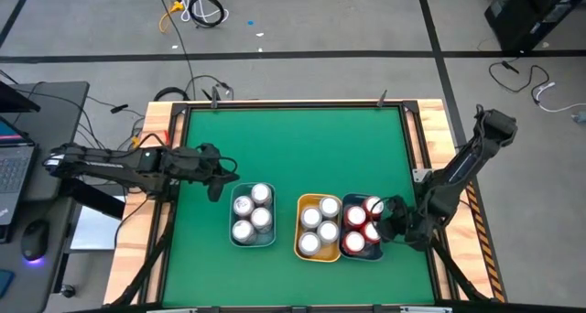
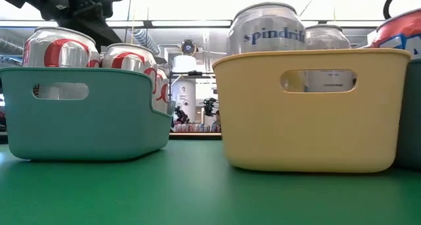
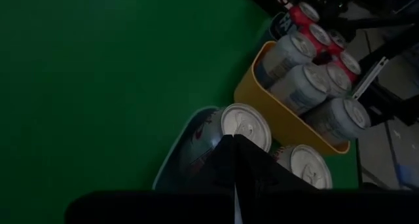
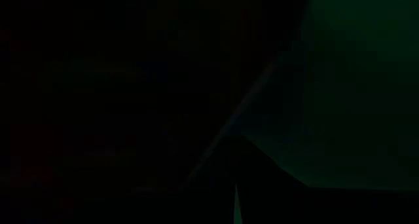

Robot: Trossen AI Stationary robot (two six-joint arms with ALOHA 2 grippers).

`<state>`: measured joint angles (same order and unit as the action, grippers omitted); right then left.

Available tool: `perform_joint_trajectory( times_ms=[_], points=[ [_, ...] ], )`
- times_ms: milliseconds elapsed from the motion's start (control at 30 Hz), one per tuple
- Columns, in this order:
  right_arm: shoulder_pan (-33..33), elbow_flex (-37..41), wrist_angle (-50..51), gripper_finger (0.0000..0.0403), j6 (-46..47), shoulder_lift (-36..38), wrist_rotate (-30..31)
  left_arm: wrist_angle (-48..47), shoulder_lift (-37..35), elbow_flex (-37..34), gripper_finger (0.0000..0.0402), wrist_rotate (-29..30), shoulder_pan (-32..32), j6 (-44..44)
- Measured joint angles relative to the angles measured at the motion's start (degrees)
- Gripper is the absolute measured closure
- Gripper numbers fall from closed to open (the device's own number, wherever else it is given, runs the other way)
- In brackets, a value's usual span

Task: Sort soda cans
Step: Adjust the bins on the table

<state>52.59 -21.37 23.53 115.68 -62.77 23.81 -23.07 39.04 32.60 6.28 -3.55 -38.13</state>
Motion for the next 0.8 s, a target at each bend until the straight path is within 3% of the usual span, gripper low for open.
perform_joint_trajectory(
  times_ms=[200, 467, 800],
  points=[
    [-1.92, -0.09, -3.28, 0.0403, -2.97, -2.70, 1.43, 1.27, 1.40, -0.02, 0.0401, -0.24, -0.06, 2.14],
    [-8.94, 0.04, -6.35, 0.0403, -14.18, -2.92, 1.57, 7.47, 1.76, -0.02, 0.0401, -0.56, -2.71, 6.29],
    [-18.82, 0.07, -11.18, 0.0403, -27.53, -2.94, -2.54, 11.04, 1.80, -0.02, 0.0401, 4.42, -7.10, 10.46]
  ],
)
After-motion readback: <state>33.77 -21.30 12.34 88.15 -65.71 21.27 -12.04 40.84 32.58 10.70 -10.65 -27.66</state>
